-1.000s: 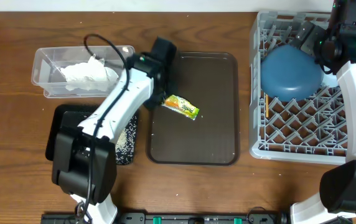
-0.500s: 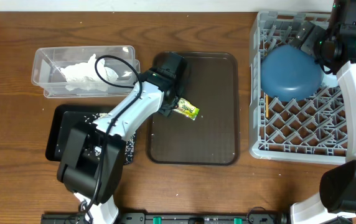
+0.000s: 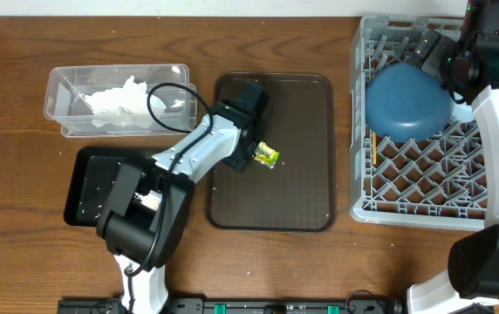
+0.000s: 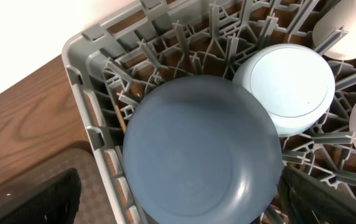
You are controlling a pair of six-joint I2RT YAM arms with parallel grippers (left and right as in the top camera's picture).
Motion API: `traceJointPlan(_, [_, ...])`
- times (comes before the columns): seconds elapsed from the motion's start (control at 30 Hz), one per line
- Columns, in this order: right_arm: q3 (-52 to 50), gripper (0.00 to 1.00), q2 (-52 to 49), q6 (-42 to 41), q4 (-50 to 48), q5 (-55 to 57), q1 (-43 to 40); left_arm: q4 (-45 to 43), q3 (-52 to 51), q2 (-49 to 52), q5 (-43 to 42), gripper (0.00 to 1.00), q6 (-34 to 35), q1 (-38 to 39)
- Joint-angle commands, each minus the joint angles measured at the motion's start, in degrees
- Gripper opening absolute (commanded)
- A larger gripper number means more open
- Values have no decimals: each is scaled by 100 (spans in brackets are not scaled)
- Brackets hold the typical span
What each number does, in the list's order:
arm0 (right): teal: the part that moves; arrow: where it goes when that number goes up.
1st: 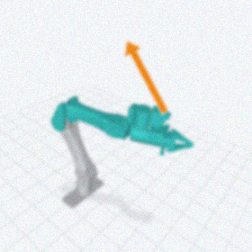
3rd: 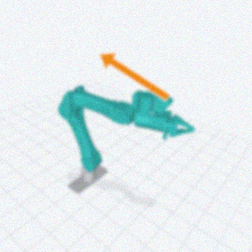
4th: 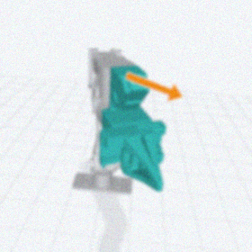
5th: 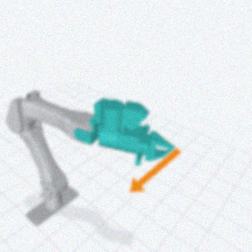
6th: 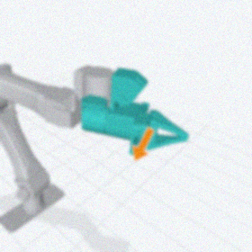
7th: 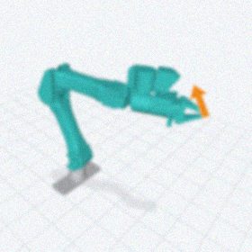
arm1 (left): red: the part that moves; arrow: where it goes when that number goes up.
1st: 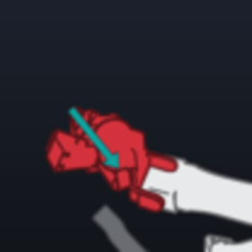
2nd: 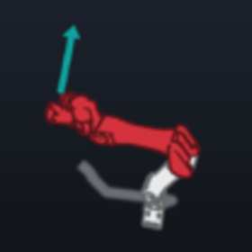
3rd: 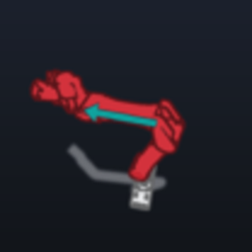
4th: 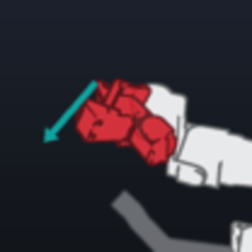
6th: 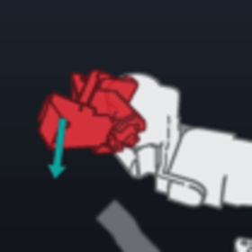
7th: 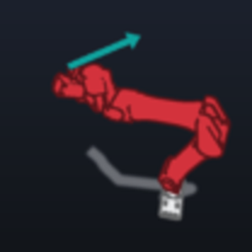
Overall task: Sort waste into correct bins and load items into the dishwasher rack
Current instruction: 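Reach the left gripper to the yellow snack wrapper and grasp it, then carry the wrapper to the clear container and release it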
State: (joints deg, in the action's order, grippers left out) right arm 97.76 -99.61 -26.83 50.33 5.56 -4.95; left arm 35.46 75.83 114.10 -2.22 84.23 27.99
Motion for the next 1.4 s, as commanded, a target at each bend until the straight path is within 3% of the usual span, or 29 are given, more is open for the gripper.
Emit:
traceJointPlan(0.0, [-2,99,0,-55,11,4,9,2,-26,254,52,56,76,24])
traceJointPlan(0.07, [-2,99,2,-55,11,4,9,2,-26,337,50,55,76,44])
traceJointPlan(0.2, [-2,99,0,-55,11,4,9,4,-26,376,55,43,70,48])
traceJointPlan(0.4, [-2,99,0,-55,11,4,9,22,-22,343,17,6,-118,37])
traceJointPlan(0.7, [-2,99,0,-55,11,7,9,46,-22,-667,199,6,-525,-57])
traceJointPlan(1.0, [-2,99,2,-55,11,4,9,39,-22,-2173,2330,7,-944,-708])
traceJointPlan(1.1, [-2,99,0,-55,11,4,9,-46,-22,-2260,2758,7,-951,-1106])
traceJointPlan(1.37, [-2,99,2,-55,11,4,9,-452,-24,-1856,2780,7,-1001,-2238])
